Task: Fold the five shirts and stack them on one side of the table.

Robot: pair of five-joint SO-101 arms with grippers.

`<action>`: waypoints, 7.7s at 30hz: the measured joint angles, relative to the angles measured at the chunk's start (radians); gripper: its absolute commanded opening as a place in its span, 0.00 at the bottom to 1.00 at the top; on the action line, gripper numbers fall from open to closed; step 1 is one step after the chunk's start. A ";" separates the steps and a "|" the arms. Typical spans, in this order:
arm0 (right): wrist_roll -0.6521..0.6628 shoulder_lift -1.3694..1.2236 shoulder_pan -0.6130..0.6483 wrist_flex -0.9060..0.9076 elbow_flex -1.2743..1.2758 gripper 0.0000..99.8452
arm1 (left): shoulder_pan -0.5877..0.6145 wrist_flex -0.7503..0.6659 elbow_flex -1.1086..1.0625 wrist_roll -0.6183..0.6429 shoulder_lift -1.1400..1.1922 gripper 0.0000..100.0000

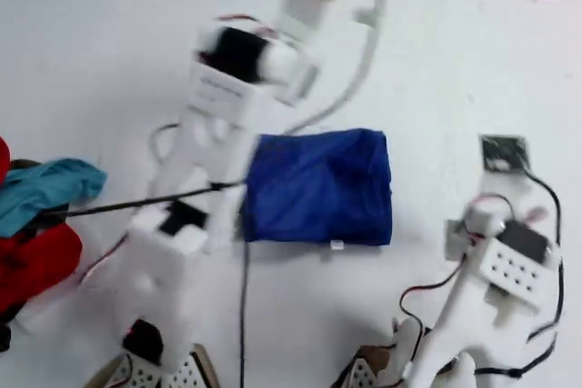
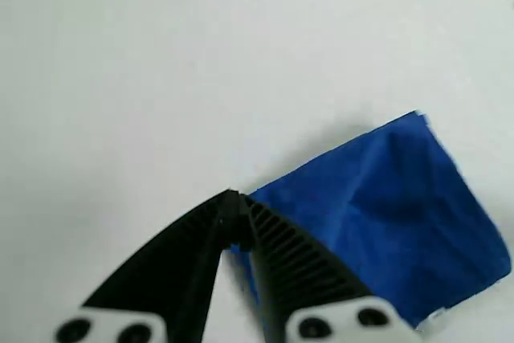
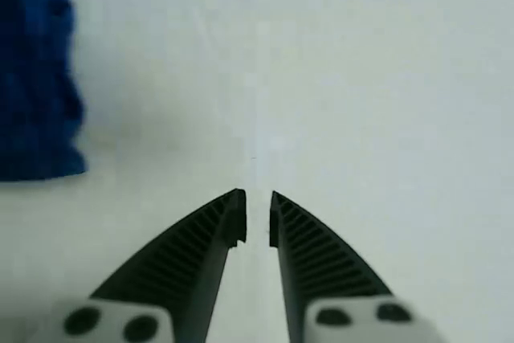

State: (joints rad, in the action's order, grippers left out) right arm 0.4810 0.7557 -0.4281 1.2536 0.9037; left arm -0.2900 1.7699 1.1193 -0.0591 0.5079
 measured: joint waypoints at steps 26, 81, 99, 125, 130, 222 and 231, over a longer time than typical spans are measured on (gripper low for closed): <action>-0.104 -0.489 0.489 0.160 -0.347 0.08 | 0.502 -0.720 -1.915 -0.157 -0.862 0.03; -0.107 -0.577 0.569 0.038 -0.285 0.02 | 0.503 -1.089 -2.200 -0.157 -0.875 0.03; -0.080 -0.572 0.460 0.279 -0.448 0.02 | 0.503 -1.089 -2.200 -0.157 -0.875 0.03; -0.051 -0.499 0.397 0.120 -0.206 0.11 | 0.503 -1.089 -2.200 -0.157 -0.878 0.03; -0.051 -0.474 0.396 0.236 -0.319 0.08 | 0.503 -1.014 -2.173 -0.157 -0.878 0.03; -0.410 -1.033 0.588 0.002 -0.695 0.26 | 0.512 -0.928 -2.389 -0.040 -1.606 0.03; -0.410 -1.198 0.552 0.041 -0.770 0.23 | 0.512 -0.928 -2.389 -0.040 -1.606 0.03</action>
State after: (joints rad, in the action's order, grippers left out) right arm 0.0713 -0.4427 0.1243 1.2950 0.1335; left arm 0.2225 0.8416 -1.2697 -0.0990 -1.0986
